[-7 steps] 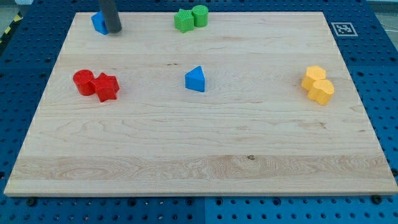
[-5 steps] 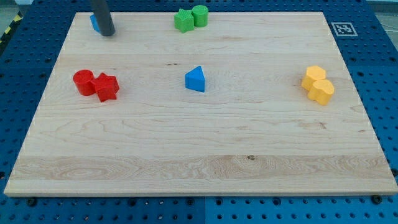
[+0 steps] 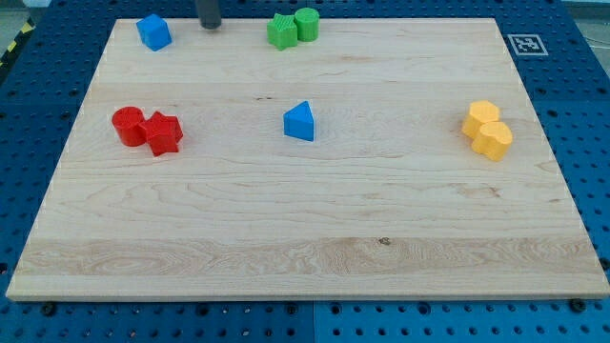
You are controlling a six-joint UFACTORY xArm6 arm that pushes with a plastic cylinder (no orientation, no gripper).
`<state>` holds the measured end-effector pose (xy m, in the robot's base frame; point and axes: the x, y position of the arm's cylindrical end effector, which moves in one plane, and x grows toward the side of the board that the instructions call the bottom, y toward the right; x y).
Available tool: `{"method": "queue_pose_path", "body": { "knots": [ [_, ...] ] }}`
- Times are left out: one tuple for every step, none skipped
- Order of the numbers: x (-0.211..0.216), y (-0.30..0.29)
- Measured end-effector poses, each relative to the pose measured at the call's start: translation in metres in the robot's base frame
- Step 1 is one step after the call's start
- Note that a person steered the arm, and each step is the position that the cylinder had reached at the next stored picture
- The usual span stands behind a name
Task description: Separate green star from green circle
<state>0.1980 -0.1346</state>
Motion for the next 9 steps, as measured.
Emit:
{"method": "queue_pose_path", "body": {
  "knots": [
    [0.000, 0.053],
    [-0.005, 0.069],
    [-0.005, 0.083],
    [-0.005, 0.113],
    [0.008, 0.113],
    [0.013, 0.112],
    [0.038, 0.110],
    [0.041, 0.105],
    [0.027, 0.090]
  ]
}}
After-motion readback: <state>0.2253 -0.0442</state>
